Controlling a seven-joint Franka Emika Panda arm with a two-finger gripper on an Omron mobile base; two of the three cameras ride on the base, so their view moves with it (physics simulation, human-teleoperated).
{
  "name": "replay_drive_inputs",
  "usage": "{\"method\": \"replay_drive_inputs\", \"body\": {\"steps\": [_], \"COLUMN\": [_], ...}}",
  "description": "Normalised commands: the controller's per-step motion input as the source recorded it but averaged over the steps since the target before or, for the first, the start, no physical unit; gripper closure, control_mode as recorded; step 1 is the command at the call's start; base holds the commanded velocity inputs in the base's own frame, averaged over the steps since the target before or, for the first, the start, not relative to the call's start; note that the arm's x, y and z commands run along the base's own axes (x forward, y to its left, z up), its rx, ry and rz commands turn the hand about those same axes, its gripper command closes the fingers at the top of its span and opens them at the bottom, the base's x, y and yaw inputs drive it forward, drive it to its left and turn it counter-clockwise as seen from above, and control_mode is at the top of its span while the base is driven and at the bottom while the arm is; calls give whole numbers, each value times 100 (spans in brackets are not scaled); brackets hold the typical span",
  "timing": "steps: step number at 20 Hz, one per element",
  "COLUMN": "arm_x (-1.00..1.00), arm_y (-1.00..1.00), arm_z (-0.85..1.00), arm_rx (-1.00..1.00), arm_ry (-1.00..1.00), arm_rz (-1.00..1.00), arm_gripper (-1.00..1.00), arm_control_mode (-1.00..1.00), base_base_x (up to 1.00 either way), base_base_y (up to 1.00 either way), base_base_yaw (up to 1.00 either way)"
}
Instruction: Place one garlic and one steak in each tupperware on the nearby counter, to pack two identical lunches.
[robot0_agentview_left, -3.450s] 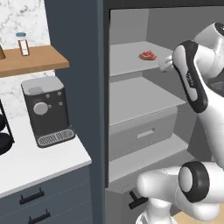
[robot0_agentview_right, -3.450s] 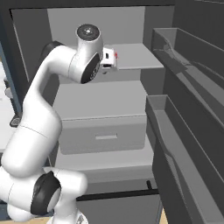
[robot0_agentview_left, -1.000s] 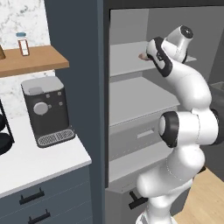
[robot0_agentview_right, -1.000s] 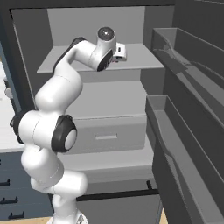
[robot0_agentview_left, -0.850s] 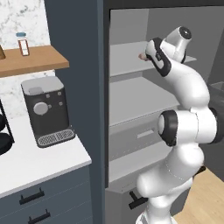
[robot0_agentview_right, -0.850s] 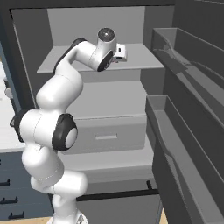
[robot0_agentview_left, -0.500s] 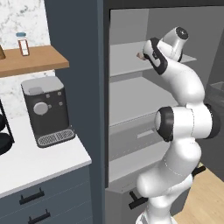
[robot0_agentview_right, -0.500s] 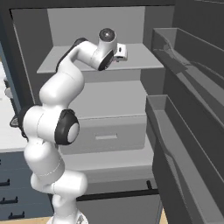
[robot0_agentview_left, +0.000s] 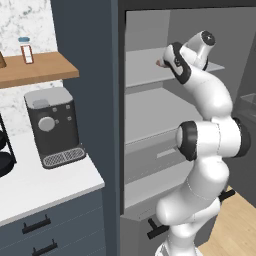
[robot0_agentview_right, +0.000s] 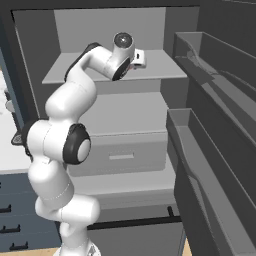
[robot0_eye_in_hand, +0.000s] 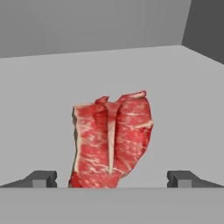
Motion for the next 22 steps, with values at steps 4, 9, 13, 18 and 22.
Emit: {"method": "replay_drive_inputs", "body": {"steps": [4,9,13,18,22], "arm_x": [13,0,0,0,0], "arm_y": [0,0,0,0,0], "arm_z": [-6,0,0,0,0], "arm_rx": [0,0,0,0,0], "arm_ry": [0,0,0,0,0], "arm_rz": [0,0,0,0,0], "arm_gripper": [-100,-100,100,100,100], "arm_control_mode": [-100,-100,-100,-100,-100], "base_base_x": [0,0,0,0,0], "base_base_y": [0,0,0,0,0], "base_base_yaw": [0,0,0,0,0]}}
